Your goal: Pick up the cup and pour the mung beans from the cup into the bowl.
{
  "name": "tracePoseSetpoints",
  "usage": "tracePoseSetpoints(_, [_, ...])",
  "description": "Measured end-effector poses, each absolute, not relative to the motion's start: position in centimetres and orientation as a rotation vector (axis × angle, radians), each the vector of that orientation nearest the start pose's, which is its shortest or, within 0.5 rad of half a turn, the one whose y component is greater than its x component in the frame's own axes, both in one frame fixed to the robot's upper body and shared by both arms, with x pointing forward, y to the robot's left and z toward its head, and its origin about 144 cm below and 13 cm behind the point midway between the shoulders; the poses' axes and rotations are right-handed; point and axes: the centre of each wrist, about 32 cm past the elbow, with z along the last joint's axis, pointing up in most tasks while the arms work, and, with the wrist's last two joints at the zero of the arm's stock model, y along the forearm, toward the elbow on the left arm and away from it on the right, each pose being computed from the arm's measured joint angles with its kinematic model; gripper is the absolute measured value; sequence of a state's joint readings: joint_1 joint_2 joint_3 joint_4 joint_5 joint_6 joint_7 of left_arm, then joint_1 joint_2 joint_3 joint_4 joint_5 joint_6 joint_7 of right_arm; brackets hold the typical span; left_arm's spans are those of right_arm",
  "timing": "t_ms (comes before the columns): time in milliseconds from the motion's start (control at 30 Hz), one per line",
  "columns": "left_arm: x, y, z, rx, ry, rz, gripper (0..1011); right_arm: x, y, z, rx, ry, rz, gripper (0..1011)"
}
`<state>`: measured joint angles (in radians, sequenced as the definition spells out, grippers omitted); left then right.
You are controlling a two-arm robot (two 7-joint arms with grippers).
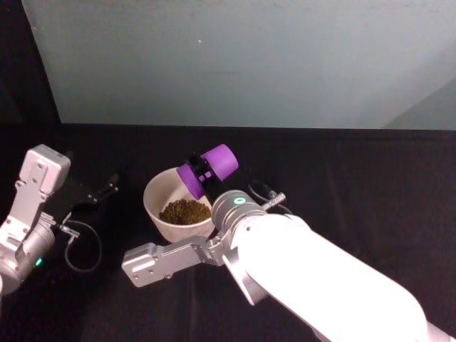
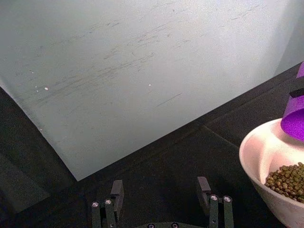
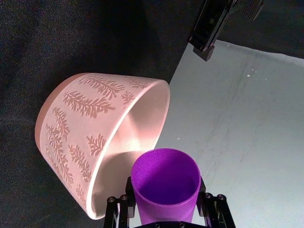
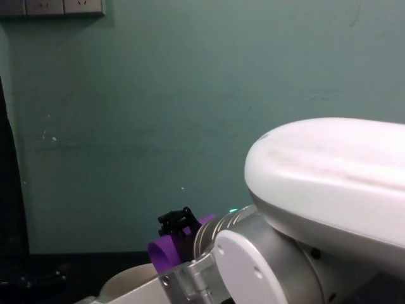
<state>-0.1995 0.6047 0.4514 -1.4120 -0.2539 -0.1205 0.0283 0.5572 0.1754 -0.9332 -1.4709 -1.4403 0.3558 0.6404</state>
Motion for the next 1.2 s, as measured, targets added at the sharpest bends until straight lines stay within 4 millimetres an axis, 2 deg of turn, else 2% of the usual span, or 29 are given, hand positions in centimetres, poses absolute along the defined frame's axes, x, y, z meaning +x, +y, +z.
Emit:
tracePoseSetpoints(267, [48.9,31.0,114.0,0.305,-0.285,1.248,1011,49.4,-3.0,123.0,-1.313,-1.426,-0.496,723])
tracePoseSetpoints(433, [48.9,31.0,114.0,0.304,-0.285,1.248,1011,49.4,-3.8,123.5,-1.254,-1.362,-0.551,723])
tracePoseSetpoints(767, [48.9,31.0,114.0,0.304,-0.285,1.248,1011,50.4,-7.8,124.1,-1.038,-1.07,-0.719,723])
tracePoseSetpoints(933, [48.9,31.0,114.0,0.304,-0.285,1.248,1011,50.9,-10.0,123.8,-0.942,-0.923,-0.776,723])
tracePoseSetpoints(1200, [48.9,31.0,114.0,0.305,-0.285,1.248,1011,51.4,-12.5,123.3,-0.82,-0.744,-0.868,723])
